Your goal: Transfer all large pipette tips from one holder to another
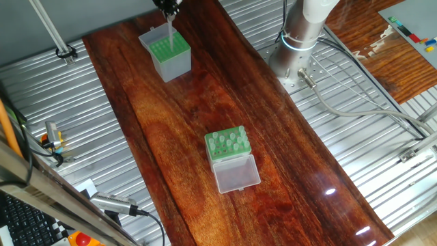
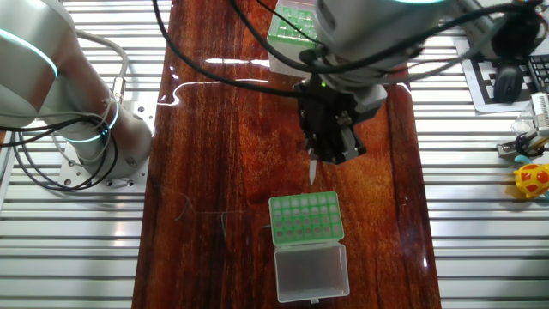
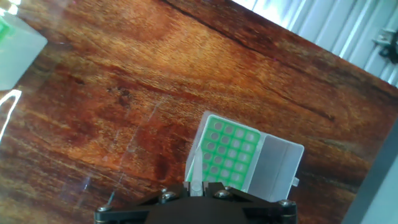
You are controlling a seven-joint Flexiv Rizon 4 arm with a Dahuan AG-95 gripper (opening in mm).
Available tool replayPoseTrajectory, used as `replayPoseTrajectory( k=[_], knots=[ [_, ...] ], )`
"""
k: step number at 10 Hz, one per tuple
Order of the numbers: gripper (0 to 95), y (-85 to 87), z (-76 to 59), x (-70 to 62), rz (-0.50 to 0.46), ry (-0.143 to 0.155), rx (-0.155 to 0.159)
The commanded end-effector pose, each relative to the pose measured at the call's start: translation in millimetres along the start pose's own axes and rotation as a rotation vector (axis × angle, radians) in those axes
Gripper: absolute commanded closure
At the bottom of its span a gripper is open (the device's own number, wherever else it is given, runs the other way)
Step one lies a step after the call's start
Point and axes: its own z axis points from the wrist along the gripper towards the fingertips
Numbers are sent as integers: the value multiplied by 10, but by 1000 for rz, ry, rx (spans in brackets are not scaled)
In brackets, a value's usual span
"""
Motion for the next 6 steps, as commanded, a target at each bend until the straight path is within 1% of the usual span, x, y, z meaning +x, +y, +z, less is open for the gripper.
replayPoseTrajectory(
  k=[1,2,4,5,6],
  knots=[
    [950,-15,-5,21,82,3,22],
    [950,-23,-12,23,94,-1,19],
    [950,-58,-30,47,73,-2,20],
    [950,-149,-66,113,23,-16,29],
    [950,-223,-64,151,-11,-23,33]
  ],
)
